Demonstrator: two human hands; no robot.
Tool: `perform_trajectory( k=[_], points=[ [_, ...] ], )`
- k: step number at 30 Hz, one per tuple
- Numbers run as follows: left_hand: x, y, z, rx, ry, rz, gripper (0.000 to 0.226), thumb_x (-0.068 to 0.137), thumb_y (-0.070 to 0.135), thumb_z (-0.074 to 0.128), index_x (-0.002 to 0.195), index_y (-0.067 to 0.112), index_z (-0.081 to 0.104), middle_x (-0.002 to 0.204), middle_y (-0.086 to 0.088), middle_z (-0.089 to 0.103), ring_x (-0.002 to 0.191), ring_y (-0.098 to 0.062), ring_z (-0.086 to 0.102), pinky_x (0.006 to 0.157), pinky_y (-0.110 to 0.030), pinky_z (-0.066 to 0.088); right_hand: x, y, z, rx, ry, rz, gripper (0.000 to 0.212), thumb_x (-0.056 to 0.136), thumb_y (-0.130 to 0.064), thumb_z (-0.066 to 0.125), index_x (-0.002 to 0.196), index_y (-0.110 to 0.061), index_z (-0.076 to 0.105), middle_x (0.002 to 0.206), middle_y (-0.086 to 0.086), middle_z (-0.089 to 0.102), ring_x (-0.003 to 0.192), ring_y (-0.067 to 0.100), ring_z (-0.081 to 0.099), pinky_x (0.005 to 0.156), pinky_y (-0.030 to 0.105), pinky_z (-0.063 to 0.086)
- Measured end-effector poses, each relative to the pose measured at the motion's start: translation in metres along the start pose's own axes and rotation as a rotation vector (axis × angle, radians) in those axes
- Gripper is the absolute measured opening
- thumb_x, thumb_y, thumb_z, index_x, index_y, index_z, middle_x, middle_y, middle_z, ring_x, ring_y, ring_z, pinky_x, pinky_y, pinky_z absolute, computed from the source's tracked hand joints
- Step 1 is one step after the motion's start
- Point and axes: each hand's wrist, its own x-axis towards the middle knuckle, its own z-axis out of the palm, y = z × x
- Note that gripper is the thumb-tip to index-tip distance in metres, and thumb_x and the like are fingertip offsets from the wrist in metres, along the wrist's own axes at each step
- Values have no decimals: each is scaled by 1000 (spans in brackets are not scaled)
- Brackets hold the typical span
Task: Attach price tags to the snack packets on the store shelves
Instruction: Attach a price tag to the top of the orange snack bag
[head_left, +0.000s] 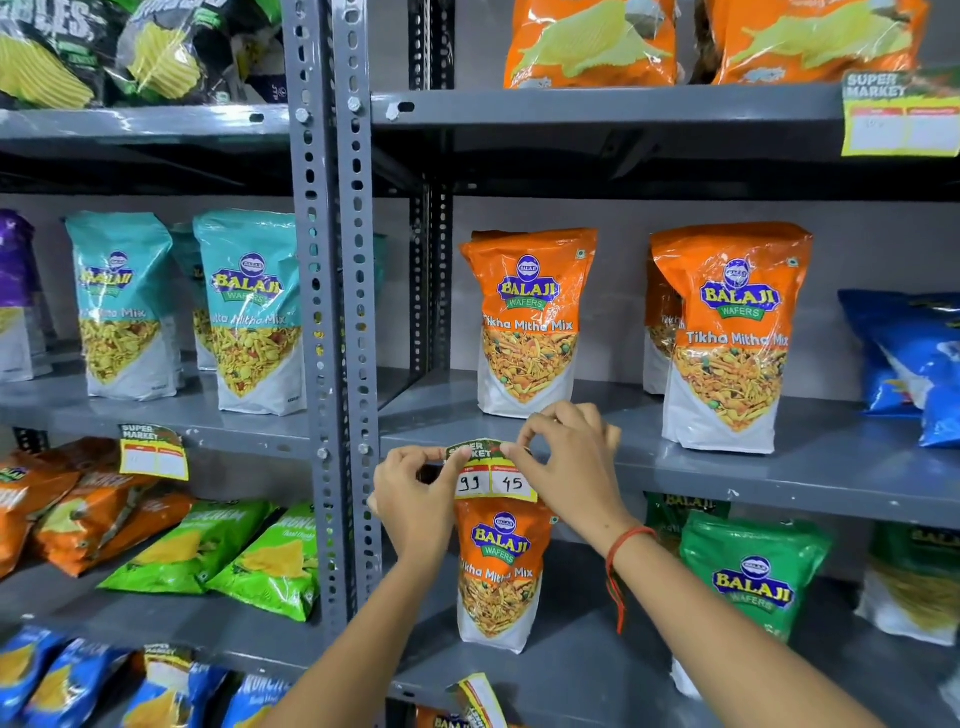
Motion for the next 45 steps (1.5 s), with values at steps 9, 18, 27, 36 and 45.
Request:
perform_trajectory(
  k=[9,18,27,36,45],
  points=[
    [-21,-18,1,303,-57,-58,27,70,56,75,71,30,71,95,8,51,107,-16,41,95,-50,27,-40,0,15,-149,-102,13,15,78,-42,70,73,-32,60,105,-4,49,107,19,40,82,38,21],
    [-17,-8,5,310,-44,-29,30,72,57,73,77,27,73,100,6,44,112,-19,39,98,-51,26,-33,2,13,-124,-24,35,11,78,-36,73,75,-31,63,107,0,51,109,20,39,82,40,21],
    [-1,-2,15,300,-55,32,31,77,55,69,79,25,73,104,-1,49,114,-23,38,98,-54,30,-18,6,18,-67,21,73,13,80,-33,73,73,-29,62,107,1,50,109,19,36,83,39,19],
    [5,-12,22,246,45,-22,41,63,67,73,78,33,56,99,10,41,112,-17,36,95,-53,24,-12,12,18,-107,42,115,36,71,-47,76,72,-30,45,95,-6,47,98,16,38,76,36,19],
    [-8,1,24,-1,270,-245,45,71,55,74,97,24,54,115,-2,55,117,-24,43,92,-46,24,-24,36,-12,-110,72,102,35,76,-53,70,89,-31,46,100,-7,47,98,16,38,75,36,20]
  ],
)
